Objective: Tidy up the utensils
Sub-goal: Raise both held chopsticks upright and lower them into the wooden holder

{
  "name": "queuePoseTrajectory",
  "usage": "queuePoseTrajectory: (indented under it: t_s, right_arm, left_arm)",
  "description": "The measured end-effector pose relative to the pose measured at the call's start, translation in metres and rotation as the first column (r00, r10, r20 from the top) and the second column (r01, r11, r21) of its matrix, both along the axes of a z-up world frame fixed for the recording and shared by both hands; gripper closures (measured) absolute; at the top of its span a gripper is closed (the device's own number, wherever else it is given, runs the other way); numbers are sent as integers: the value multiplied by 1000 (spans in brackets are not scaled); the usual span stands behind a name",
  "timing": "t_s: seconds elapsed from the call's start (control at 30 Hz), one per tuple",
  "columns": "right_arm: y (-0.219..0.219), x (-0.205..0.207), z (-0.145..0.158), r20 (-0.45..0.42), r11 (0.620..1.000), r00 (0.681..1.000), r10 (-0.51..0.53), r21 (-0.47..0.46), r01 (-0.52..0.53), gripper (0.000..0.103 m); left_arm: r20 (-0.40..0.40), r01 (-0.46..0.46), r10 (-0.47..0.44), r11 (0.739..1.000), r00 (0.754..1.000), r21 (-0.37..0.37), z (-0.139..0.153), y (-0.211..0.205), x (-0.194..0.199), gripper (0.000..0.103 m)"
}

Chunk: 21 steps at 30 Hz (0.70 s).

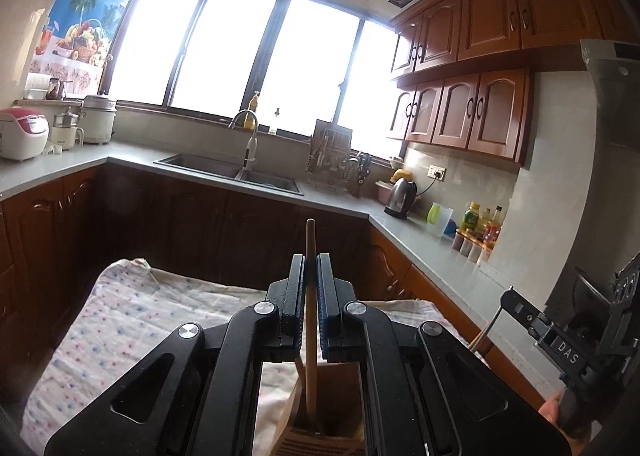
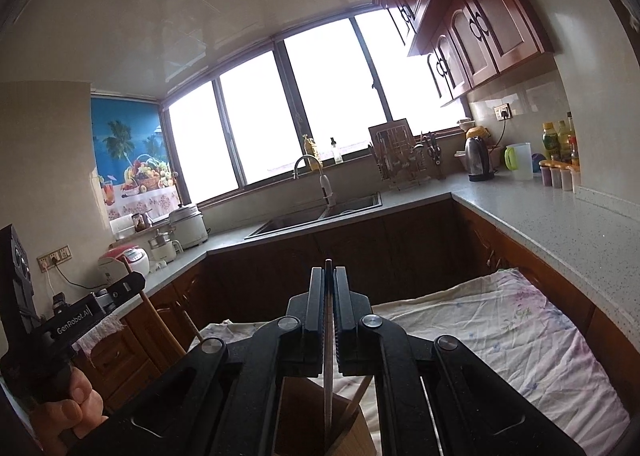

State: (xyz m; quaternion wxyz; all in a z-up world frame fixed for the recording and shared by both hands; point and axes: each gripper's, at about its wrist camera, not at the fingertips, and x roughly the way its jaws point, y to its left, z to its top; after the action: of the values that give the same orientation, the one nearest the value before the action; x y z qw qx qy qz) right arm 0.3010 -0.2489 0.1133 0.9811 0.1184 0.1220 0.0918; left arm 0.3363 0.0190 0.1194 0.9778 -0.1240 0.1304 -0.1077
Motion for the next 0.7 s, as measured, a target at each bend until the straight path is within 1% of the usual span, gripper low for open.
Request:
queuePoseTrajectory:
  t_s: [0.17,0.27,0.3,0.43,0.7]
  right_arm:
    - [0,2,-27,-42,1000,999,-11,11,11,99]
    - [0,2,-38,-72,1000,997,-6,19,8,99]
    - [0,1,-39,-65,1000,998,-10,17,11,99]
    - [-2,0,-37,-80,1000,997,-4,13,5,99]
    - [-4,6,-36,-112,1000,994,1,18,1,99]
  left_arm:
    - [-65,14,-13,1000,998,8,-27,-1,6,98]
    - [-110,20,-18,1000,994,10,-38,-1,11,98]
    - [-123,27,-27,1000,992,0,-40,-1,12,98]
    - [-147,37,-38,999,988,-11,-43,0,14,97]
    - [-163,42,-39,999,986,10,-38,-4,17,97]
